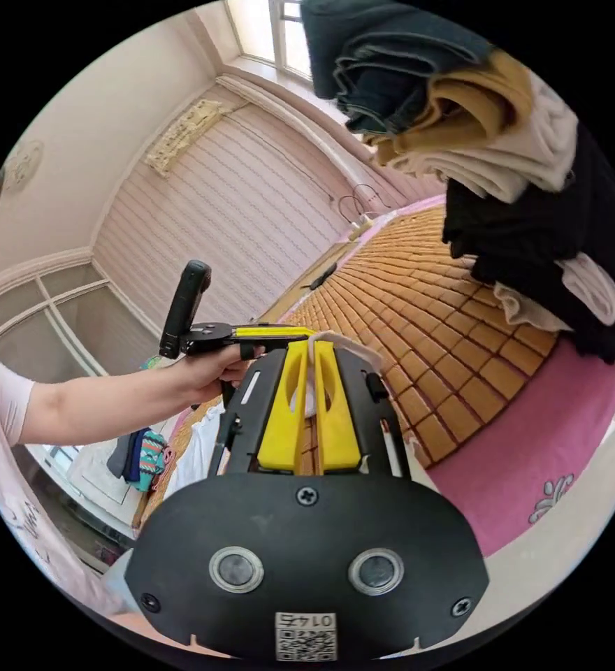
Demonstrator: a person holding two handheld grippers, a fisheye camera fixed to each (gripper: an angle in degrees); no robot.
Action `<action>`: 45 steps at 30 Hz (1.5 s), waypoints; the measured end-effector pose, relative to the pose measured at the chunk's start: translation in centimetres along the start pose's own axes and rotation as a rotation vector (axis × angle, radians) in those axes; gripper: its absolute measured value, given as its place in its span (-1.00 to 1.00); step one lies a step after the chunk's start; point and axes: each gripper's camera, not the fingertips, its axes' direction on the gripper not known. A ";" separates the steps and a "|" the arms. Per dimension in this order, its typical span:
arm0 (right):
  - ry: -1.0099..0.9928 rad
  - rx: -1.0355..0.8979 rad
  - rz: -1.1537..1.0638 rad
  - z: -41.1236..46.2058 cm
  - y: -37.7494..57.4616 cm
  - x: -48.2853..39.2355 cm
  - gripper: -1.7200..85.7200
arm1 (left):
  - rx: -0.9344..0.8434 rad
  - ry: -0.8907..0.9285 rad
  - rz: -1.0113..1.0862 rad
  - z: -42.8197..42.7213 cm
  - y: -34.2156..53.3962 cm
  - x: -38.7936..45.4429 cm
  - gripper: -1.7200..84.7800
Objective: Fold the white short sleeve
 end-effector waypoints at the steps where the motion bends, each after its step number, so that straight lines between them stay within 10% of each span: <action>1: -0.047 -0.001 -0.035 0.0 0.0 -0.8 -0.94 | 0.026 0.000 -0.021 -1.5 0.9 -0.7 -0.98; 11: -0.860 -0.350 -0.557 8.2 6.1 -25.6 -0.95 | 0.315 -0.146 -0.394 -25.9 30.9 -7.4 -0.98; 30: -0.707 -1.168 -1.116 19.5 38.1 -46.2 -0.94 | 0.239 -0.053 -0.946 -26.5 56.4 -7.4 -0.98; 45: -0.313 -1.243 -0.982 24.5 42.6 -42.9 -0.87 | -0.032 0.004 -0.626 -22.9 49.3 -3.5 -0.80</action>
